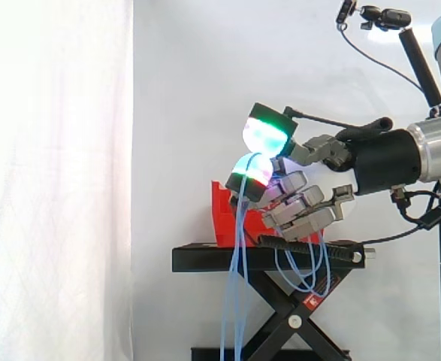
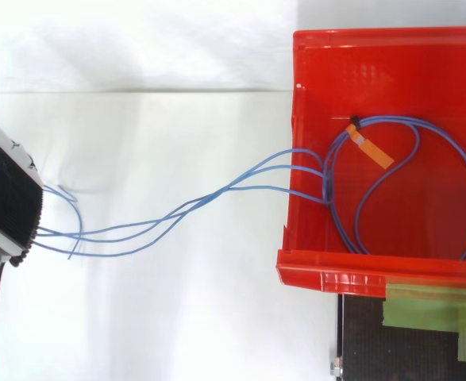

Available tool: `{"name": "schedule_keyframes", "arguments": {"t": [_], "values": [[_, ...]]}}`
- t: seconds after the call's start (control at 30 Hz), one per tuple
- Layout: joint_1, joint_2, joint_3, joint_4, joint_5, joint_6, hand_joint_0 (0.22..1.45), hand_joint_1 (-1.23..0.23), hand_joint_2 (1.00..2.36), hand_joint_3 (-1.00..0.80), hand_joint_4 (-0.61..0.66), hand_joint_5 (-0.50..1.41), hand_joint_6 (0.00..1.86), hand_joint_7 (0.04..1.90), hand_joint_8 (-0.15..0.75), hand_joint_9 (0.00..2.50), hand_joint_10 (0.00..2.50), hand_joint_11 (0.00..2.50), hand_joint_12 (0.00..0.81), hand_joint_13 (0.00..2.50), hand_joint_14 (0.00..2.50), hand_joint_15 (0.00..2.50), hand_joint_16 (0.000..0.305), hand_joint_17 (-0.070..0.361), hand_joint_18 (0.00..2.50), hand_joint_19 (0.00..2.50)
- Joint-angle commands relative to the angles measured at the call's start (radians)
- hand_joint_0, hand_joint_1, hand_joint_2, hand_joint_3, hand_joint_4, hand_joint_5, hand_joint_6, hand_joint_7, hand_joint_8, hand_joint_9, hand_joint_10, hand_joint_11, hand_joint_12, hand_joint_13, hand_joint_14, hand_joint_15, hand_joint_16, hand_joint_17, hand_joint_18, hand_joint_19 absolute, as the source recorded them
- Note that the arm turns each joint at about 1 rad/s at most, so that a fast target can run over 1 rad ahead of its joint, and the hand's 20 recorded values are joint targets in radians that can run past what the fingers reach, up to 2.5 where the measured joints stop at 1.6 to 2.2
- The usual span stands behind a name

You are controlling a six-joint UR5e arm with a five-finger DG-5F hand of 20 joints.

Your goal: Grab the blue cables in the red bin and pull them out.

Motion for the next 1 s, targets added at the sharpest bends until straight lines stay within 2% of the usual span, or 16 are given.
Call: {"name": "schedule_keyframes", "arguments": {"t": [0.0, 0.97], "values": [[0.000, 0.000, 0.000, 0.000, 0.000, 0.000, 1.03, -1.06, 1.01, -0.39, -0.24, 0.50, 1.48, 0.45, 0.219, 0.69, 2.50, 1.11, 0.303, 0.88, 2.50, 1.17, 0.036, 0.080, 1.42, 1.91], [0.000, 0.000, 0.000, 0.000, 0.000, 0.000, 1.02, -1.07, 1.01, -0.39, -0.23, 0.50, 1.47, 0.48, 0.226, 0.71, 2.50, 1.12, 0.305, 0.89, 2.50, 1.17, 0.036, 0.082, 1.38, 1.83]]}}
